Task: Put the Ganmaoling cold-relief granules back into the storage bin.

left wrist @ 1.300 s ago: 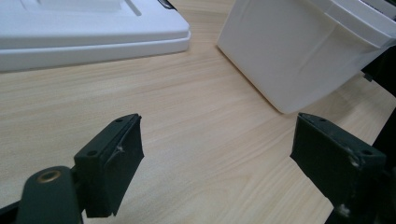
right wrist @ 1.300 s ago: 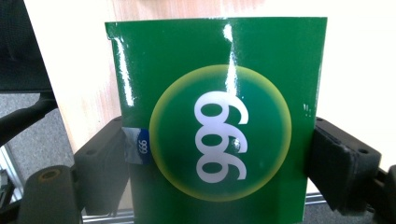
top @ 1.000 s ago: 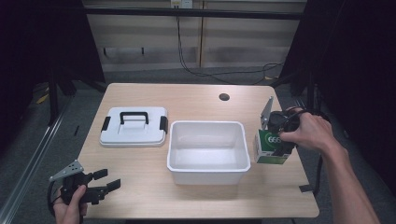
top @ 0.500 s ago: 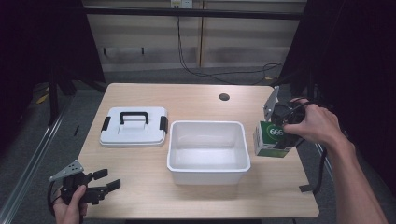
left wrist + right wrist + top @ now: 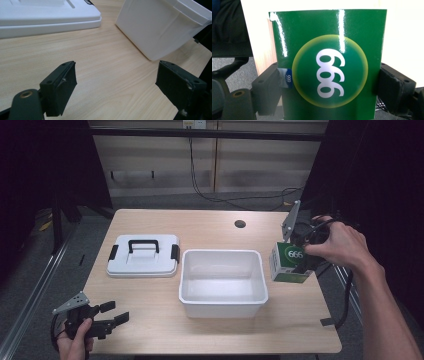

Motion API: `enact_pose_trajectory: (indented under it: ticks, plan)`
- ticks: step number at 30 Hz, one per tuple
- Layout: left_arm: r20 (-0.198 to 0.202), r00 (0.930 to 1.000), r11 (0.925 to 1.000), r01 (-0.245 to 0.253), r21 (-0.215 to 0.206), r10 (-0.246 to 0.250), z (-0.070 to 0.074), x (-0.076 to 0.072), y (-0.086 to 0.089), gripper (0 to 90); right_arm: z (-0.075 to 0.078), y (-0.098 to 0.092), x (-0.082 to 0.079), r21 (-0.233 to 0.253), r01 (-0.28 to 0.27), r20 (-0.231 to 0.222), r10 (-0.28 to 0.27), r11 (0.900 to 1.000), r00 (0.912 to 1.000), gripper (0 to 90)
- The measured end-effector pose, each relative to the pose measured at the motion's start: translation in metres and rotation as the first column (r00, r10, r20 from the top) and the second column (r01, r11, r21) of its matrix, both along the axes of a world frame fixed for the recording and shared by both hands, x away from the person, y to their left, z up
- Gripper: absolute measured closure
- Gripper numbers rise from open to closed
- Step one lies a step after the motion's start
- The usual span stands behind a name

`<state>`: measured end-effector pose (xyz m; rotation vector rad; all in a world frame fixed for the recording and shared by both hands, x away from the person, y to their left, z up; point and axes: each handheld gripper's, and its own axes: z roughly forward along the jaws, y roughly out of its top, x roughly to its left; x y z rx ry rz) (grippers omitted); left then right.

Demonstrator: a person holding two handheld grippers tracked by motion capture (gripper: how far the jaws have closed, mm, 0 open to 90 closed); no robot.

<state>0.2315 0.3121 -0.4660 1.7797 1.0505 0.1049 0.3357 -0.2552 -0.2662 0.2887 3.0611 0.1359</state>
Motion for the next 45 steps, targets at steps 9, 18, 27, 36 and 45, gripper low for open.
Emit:
enact_pose_trajectory:
  ticks: [9, 18, 27, 36, 45]
  plan:
    - [0.0, 1.0, 1.0, -0.003, 0.002, 0.003, 0.0, 0.0, 0.001, 16.4, 0.005, 0.022, 0.004, 0.013, -0.006, 0.001, 0.006, 1.0, 1.0, 15.9]
    - [0.0, 1.0, 1.0, -0.001, 0.001, 0.001, 0.0, 0.0, 0.001, 16.3, 0.009, 0.04, 0.007, 0.041, -0.025, -0.002, 0.026, 0.999, 0.9997, 15.9]
    - [-0.003, 1.0, 1.0, -0.002, 0.004, 0.002, 0.0, 0.0, 0.001, 16.4, 0.006, 0.06, 0.012, 0.051, -0.042, -0.011, 0.043, 0.998, 0.999, 15.8]
    - [-0.002, 1.0, 1.0, -0.004, -0.003, 0.004, 0.0, 0.0, 0.001, 16.3, 0.001, 0.078, 0.017, 0.049, -0.061, -0.028, 0.063, 0.997, 0.9976, 15.8]
    - [-0.004, 1.0, 1.0, -0.004, 0.0, 0.004, 0.0, 0.0, 0.001, 16.4, -0.006, 0.09, 0.019, 0.041, -0.083, -0.036, 0.084, 0.996, 0.9958, 15.8]
